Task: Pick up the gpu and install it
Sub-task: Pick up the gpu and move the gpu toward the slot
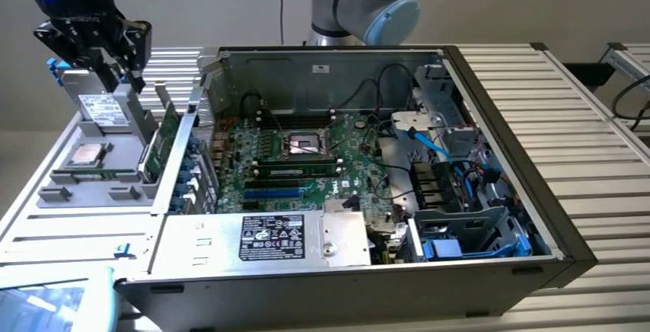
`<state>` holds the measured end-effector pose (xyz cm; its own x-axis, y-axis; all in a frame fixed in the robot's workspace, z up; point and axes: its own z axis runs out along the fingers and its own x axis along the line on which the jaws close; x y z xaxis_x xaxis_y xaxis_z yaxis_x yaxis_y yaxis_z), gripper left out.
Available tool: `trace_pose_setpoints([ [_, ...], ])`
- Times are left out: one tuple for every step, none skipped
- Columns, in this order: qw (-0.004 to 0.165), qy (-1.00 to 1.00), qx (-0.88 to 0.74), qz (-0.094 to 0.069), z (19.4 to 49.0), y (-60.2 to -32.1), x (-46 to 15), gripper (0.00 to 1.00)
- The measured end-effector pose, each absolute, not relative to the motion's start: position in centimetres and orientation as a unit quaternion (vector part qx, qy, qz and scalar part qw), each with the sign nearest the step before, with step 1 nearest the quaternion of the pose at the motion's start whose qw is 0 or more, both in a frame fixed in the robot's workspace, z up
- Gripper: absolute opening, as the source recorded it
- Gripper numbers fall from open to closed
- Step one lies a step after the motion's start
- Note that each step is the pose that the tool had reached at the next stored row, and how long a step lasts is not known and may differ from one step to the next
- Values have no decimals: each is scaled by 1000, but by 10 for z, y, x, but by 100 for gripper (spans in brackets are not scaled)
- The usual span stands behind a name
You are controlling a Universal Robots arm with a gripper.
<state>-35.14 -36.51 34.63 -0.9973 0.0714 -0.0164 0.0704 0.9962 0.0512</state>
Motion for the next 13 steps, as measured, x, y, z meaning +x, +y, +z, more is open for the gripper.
trace_pose_setpoints([
  [9, 999, 36, 25, 345, -365, -351, 46],
  [9, 999, 35, 25, 343, -365, -351, 46],
  [9, 999, 35, 25, 341, -365, -351, 46],
  [9, 999, 35, 26, 339, -366, -351, 46],
  [9, 999, 35, 26, 337, -366, -351, 46],
  [9, 999, 35, 25, 335, -366, -351, 46],
  [9, 999, 35, 26, 334, -366, -351, 46],
  [9, 999, 35, 25, 332, -366, -351, 46],
  [9, 999, 35, 25, 330, -366, -351, 46],
  [9, 999, 35, 25, 328, -366, -351, 46],
  [9, 999, 35, 25, 326, -366, -351, 46],
  [9, 999, 35, 25, 324, -366, -351, 46],
  [9, 999, 35, 25, 323, -366, -351, 46],
])
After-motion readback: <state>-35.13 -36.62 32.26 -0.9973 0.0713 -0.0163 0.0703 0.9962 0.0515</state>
